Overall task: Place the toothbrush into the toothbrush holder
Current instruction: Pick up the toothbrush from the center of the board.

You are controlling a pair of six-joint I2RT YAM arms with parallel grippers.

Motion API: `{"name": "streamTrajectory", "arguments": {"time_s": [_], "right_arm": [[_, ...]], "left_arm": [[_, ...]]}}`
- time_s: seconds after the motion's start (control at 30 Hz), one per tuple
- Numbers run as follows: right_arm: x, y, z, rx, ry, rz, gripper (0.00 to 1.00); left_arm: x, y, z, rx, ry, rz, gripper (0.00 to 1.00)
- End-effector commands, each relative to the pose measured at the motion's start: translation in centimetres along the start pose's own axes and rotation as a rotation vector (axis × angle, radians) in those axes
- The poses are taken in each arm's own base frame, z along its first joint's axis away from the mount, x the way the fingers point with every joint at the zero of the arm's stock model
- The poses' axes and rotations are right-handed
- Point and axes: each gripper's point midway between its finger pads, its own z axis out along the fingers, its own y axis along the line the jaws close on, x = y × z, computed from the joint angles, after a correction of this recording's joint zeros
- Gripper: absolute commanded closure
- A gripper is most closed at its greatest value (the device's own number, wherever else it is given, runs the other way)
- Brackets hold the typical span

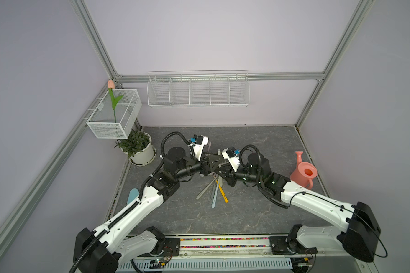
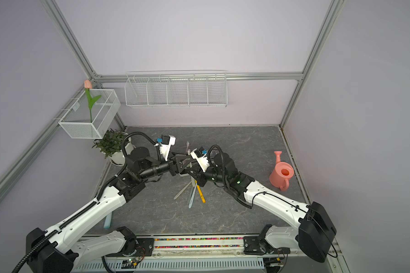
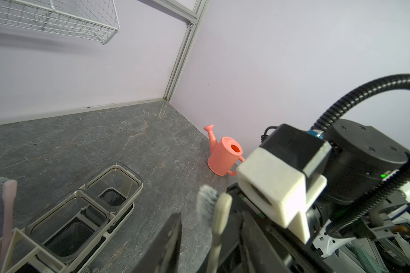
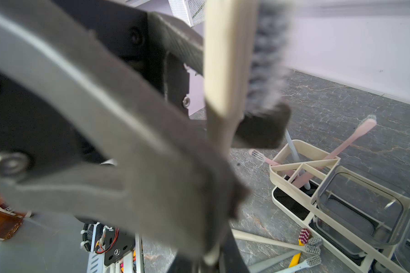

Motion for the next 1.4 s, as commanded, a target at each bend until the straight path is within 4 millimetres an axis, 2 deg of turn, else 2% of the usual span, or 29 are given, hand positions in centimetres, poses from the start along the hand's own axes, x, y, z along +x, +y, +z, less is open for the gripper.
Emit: {"name": "streamTrajectory", "arguments": {"time_s": [0.0,0.13,0.3,0.37,0.67,0.87,1.07,1.2,1.27,1.3,1.37], "right_arm": [[-1.4,0.3,-0.8,0.004,-0.055,-0.005,0.93],[-0.9,0.3,-0.6,-0.002,-0.035,0.0,0.93],[-0.3,0.3,-0.3,-0.009,0.005,-0.007,0.93],[-0.3,0.4,-0.3,-0.014,0.006,-0.01,0.93],[0.3,0.5,0.3,-0.032,0.038,-0.003,0.93],[0.4,0.3,0.5,-0.026,0.04,0.0,0.93],[0.3,0.1,0.2,-0.013,0.032,0.001,0.93],[0.1,0.1,-0.1,-0.007,0.005,0.002,0.93],[-0.4,0.0,-0.3,0.004,-0.019,0.0,0.85],[0.6,-0.3,-0.4,0.016,-0.006,0.01,0.77],[0.8,-0.3,-0.5,0.015,-0.006,0.012,0.72]], "left_arm": [[0.1,0.6,-0.5,-0.047,-0.022,0.018,0.62],[0.3,1.0,-0.4,-0.061,-0.022,0.021,0.69],[0.8,0.5,0.1,-0.017,0.009,0.017,0.64],[0.9,0.5,0.3,-0.01,0.009,0.017,0.67],[1.5,0.8,1.0,0.004,0.033,0.007,0.7],[1.9,0.9,1.4,0.012,0.049,-0.001,0.82],[1.9,1.0,1.4,0.009,0.048,0.006,0.99],[1.9,1.3,1.3,-0.013,0.048,0.01,1.0],[1.9,1.2,1.2,-0.008,0.048,0.015,1.0],[2.0,1.2,1.1,-0.01,0.049,0.017,1.0],[1.9,1.3,1.0,-0.021,0.045,0.021,1.0]]}}
